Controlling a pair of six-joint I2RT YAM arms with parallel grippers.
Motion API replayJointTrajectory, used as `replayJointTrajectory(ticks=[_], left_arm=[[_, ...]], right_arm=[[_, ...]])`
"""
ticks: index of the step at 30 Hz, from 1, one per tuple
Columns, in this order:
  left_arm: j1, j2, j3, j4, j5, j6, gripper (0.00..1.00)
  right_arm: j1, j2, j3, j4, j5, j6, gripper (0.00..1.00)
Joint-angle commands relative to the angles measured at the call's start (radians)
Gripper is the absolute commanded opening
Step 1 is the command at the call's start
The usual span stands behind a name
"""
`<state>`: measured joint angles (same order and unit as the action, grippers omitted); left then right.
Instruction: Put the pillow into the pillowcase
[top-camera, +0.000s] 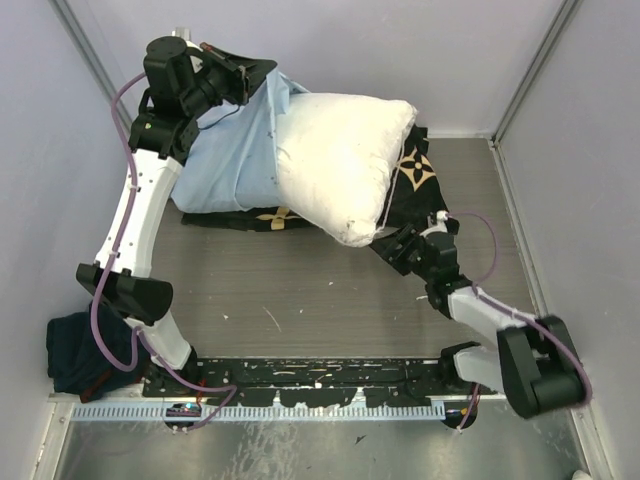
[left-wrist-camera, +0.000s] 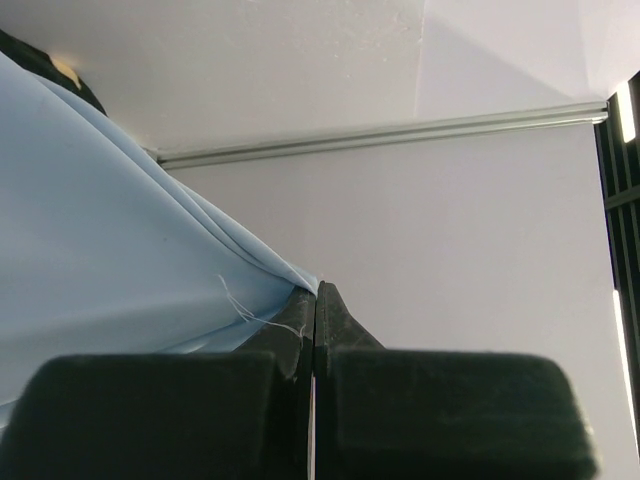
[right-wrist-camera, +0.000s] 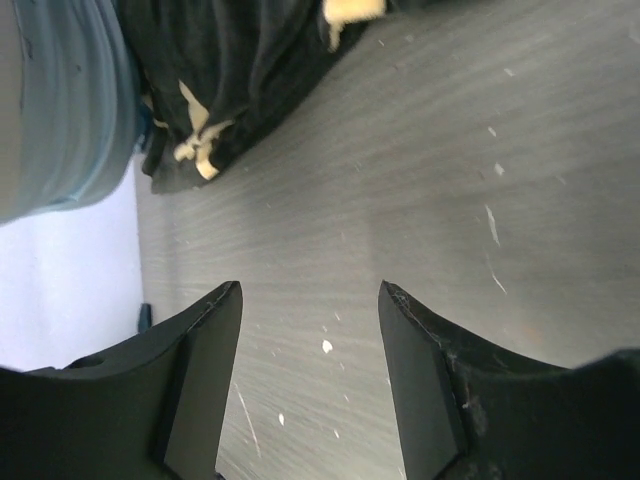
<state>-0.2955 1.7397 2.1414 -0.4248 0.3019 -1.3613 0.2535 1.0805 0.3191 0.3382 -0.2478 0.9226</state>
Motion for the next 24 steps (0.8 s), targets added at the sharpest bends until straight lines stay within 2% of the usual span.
replayJointTrajectory(ticks=[1,4,10,16,19,24], left_arm=[[0.001,-0.086,0.028,0.191,0.034,-0.035,0.00],[0.001,-0.091,0.026,0.191,0.045,-0.036,0.00],[0.002,-0.119,-0.020,0.199,0.051,-0.038,0.00],[0.001,-0.140,-0.026,0.180,0.048,-0.019,0.00],[0.002,-0.152,-0.057,0.184,0.053,-0.020,0.00],[-0.001,-0.157,-0.079,0.190,0.064,-0.026,0.00]], right_arm=[[0.013,0.220,0.095,0.474,-0.064,0.102,0.62],[0.045,0.379,0.158,0.658,-0.082,0.153,0.61],[0.137,0.607,0.334,0.792,-0.066,0.204,0.60],[0.156,0.818,0.470,0.972,-0.075,0.324,0.58],[0.181,0.833,0.562,0.924,-0.087,0.307,0.58],[0.229,0.820,0.750,0.752,-0.094,0.218,0.58]])
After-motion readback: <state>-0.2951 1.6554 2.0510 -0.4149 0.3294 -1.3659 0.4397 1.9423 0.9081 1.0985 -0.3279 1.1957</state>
